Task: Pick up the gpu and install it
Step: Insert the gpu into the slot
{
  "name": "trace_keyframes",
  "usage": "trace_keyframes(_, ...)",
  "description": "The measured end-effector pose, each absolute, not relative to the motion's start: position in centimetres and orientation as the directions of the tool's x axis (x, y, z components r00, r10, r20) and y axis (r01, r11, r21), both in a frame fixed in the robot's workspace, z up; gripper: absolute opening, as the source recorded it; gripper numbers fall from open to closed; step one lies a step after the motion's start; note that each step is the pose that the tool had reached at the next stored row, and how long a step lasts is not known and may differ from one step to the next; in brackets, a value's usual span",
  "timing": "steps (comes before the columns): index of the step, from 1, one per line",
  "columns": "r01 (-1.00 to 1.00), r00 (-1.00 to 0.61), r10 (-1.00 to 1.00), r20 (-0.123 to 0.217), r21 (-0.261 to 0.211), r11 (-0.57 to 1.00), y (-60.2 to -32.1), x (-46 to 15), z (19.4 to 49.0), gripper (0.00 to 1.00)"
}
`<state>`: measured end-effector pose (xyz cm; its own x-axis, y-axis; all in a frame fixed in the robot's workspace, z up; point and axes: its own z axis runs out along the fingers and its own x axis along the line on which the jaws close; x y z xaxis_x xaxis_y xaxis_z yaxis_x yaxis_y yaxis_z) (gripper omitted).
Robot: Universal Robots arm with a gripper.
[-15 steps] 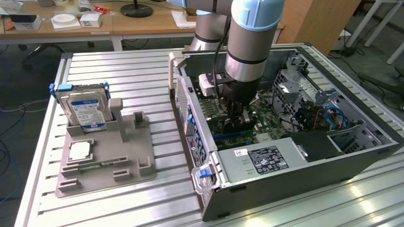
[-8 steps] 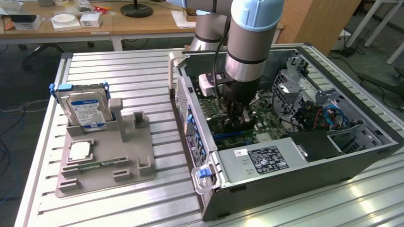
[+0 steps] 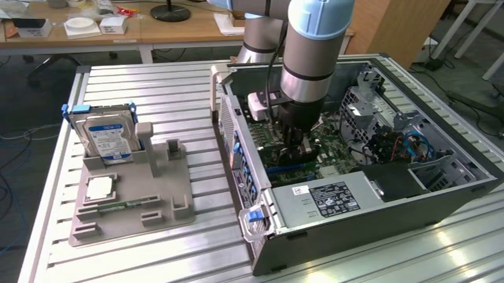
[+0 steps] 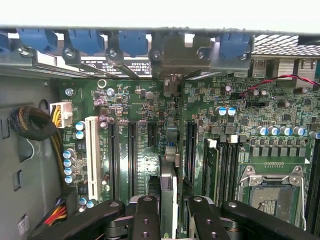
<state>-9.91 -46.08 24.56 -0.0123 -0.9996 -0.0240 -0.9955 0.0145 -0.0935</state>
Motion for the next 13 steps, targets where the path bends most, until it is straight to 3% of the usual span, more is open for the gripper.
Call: trace_keyframes(13,-0.996,-0.012,-1.0,-0.024,-0.093,0.014,-46.09,-9.92,24.15,0.26)
